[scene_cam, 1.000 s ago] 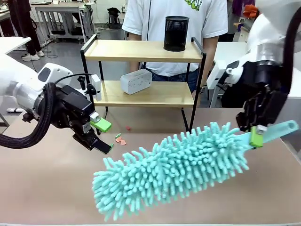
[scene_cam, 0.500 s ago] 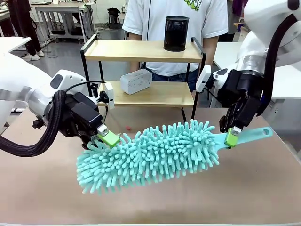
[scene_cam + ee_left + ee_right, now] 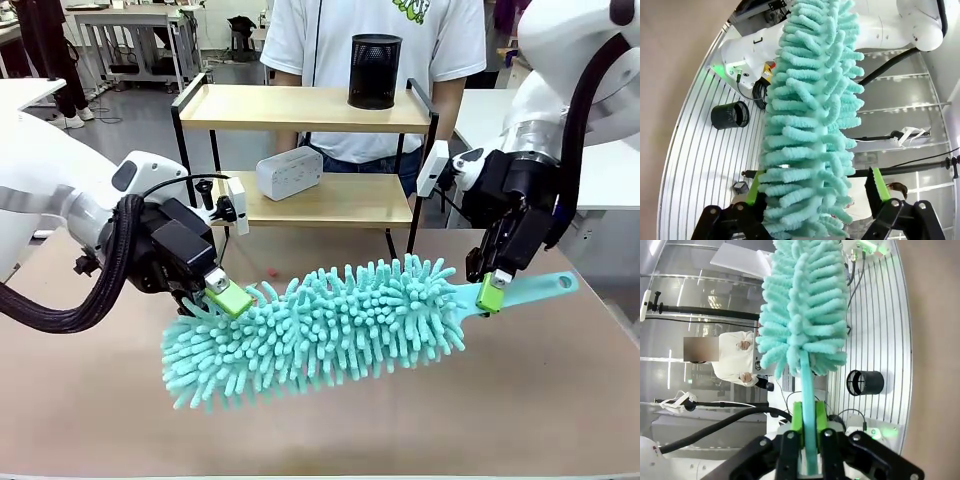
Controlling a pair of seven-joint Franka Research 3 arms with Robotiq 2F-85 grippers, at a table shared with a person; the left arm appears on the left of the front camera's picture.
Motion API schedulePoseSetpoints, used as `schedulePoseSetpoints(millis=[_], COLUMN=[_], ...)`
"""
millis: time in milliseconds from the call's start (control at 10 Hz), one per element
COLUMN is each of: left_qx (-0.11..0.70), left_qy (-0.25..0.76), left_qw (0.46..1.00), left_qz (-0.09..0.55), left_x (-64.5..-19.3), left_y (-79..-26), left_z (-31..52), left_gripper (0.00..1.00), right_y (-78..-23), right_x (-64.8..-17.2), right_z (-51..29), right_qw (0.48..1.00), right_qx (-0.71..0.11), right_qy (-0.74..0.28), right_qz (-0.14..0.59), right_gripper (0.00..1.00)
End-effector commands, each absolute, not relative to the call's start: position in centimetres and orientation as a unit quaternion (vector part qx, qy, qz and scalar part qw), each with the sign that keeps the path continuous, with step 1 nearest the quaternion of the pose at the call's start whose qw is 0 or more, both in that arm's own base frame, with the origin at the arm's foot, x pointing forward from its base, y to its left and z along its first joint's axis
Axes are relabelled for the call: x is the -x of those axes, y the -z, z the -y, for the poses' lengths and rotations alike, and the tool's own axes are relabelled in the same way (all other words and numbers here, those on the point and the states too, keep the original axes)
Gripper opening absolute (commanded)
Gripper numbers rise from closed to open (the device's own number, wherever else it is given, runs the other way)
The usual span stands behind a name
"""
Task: Clean the shelf.
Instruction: Hand the Duster back to the human.
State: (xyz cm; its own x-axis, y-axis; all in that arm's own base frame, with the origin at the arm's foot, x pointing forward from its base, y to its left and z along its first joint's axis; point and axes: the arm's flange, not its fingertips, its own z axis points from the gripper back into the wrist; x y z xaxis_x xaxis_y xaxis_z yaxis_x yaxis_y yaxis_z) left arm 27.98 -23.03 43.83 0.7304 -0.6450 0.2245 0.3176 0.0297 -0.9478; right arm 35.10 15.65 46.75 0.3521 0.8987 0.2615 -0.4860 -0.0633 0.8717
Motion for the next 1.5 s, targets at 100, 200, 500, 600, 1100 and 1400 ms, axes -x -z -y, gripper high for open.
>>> schedulePoseSetpoints(millis=[100, 200, 500, 600, 1100, 1400], left_qx=[0.594, 0.592, 0.589, 0.587, 0.574, 0.576], left_qy=[0.376, 0.376, 0.381, 0.386, 0.398, 0.397], left_qw=[0.699, 0.7, 0.697, 0.695, 0.697, 0.697], left_qz=[-0.134, -0.135, -0.147, -0.151, -0.162, -0.161], left_x=[-27.9, -27.8, -27.4, -27.1, -26.7, -26.9], left_y=[-43.8, -43.7, -43.6, -43.6, -43.5, -43.5], left_z=[23.0, 23.0, 23.1, 23.3, 23.6, 23.7], left_gripper=[0.07, 0.36, 0.0, 0.0, 0.0, 0.0], right_y=[-46.7, -46.8, -46.6, -46.6, -46.6, -46.7], right_x=[-34.9, -34.8, -34.8, -34.9, -35.0, -34.9], right_z=[-15.6, -15.5, -15.6, -15.6, -15.4, -15.4], right_qw=[0.644, 0.643, 0.648, 0.651, 0.654, 0.655], right_qx=[-0.513, -0.514, -0.512, -0.51, -0.513, -0.51], right_qy=[-0.534, -0.535, -0.532, -0.53, -0.524, -0.526], right_qz=[-0.189, -0.189, -0.188, -0.188, -0.184, -0.187], right_gripper=[0.12, 0.12, 0.12, 0.12, 0.12, 0.65])
